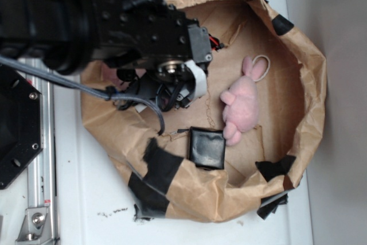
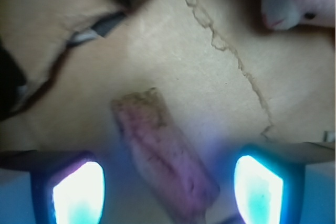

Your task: Grab the wood chip.

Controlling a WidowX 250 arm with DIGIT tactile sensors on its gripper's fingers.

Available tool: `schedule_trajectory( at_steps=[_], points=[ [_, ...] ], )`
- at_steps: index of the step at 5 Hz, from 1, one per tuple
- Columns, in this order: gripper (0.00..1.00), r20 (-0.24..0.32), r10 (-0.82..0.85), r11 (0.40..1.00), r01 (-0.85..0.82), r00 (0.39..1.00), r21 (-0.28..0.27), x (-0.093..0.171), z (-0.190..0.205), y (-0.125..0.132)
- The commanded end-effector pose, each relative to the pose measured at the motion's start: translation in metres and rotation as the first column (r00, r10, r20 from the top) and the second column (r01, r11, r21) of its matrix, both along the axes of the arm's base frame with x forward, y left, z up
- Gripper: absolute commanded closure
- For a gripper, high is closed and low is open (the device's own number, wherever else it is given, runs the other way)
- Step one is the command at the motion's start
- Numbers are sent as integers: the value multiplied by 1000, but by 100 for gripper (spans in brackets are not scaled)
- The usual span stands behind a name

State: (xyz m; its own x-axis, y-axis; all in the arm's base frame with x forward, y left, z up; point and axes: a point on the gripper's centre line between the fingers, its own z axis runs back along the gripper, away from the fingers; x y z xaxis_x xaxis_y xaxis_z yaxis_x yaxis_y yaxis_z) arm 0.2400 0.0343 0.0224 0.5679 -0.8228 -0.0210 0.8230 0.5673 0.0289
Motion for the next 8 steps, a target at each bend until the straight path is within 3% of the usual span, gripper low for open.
schedule_trajectory(
  at_steps=[1, 4, 5, 6, 8],
  points=[
    [0, 15, 6, 1000, -6, 1000, -5, 35, -35, -2],
    [0, 44, -2, 1000, 2, 999, 0, 34, -26, -9],
    [57, 49, 15, 1000, -14, 999, -14, 35, -26, -7],
    [100, 53, 32, 999, -31, 998, -18, 34, -25, -7],
    [100, 67, 43, 999, -42, 997, -16, 30, -20, -9]
  ],
)
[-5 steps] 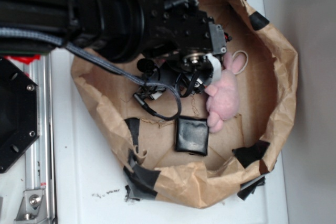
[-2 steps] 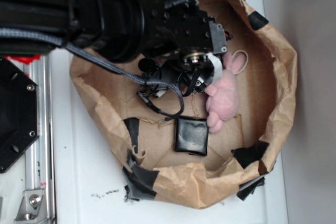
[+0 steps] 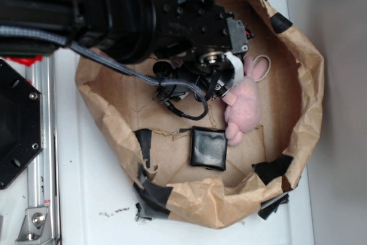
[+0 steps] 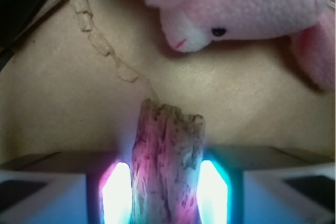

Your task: Grab the wood chip.

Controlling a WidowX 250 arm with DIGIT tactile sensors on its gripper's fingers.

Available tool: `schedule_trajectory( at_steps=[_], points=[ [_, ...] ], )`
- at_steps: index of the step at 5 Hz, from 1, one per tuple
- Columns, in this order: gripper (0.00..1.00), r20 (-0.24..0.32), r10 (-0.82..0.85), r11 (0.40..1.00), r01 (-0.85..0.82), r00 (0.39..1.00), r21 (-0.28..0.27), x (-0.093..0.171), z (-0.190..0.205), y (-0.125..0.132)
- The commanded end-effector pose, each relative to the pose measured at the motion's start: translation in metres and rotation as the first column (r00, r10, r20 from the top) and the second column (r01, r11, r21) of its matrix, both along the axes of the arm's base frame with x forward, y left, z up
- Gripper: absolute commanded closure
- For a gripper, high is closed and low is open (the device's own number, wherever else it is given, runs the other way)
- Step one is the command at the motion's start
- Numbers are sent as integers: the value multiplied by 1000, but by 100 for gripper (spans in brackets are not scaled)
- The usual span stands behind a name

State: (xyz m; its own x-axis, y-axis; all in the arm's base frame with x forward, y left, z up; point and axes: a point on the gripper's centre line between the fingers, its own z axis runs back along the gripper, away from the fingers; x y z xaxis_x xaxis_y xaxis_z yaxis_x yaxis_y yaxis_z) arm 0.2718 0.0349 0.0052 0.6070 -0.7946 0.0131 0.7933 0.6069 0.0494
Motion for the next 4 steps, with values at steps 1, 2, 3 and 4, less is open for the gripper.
schedule_trajectory(
  at_steps=[1, 2, 3, 4],
  points=[
    [100, 34, -2, 1000, 2, 999, 4, -3, 0, -10],
    [100, 56, 96, 995, -94, 994, -42, -5, 31, -10],
    [100, 45, 285, 952, -277, 957, -133, -2, 81, -15],
    [100, 34, 433, 886, -419, 901, -198, -3, 132, -21]
  ],
)
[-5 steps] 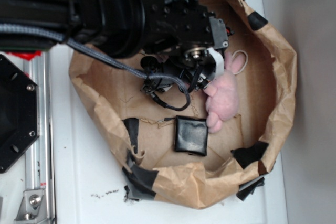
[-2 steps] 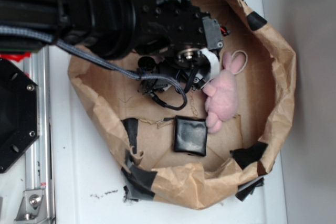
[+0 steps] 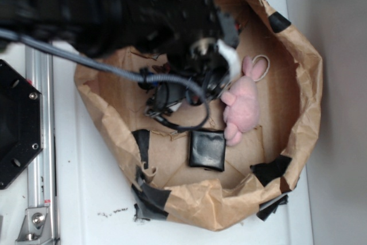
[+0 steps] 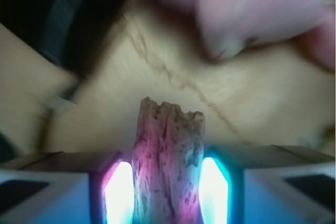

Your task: Grab the wood chip.

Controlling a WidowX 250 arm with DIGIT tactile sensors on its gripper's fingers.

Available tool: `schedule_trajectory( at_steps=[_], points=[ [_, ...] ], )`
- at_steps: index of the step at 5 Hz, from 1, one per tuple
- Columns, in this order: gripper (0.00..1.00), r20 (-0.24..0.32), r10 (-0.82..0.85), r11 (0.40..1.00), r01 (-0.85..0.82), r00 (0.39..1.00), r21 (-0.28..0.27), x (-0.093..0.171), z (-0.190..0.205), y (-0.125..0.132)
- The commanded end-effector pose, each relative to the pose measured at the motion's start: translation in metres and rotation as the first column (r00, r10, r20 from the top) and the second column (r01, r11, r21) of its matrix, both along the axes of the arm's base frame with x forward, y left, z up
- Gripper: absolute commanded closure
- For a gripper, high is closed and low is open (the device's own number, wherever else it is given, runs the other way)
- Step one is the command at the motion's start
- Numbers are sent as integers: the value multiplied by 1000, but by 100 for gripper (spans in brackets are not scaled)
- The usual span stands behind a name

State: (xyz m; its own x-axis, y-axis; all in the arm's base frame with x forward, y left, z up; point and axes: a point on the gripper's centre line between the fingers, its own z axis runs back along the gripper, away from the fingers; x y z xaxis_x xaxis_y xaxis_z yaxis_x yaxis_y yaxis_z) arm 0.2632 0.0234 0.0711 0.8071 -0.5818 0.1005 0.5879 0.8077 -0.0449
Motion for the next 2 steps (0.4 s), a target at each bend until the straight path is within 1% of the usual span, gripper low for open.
schedule_trajectory(
  at_steps=[1, 2],
  points=[
    [100, 78, 248, 968, -244, 966, -48, 6, 106, -8],
    [100, 63, 302, 953, -302, 951, -3, 8, 104, -14]
  ],
)
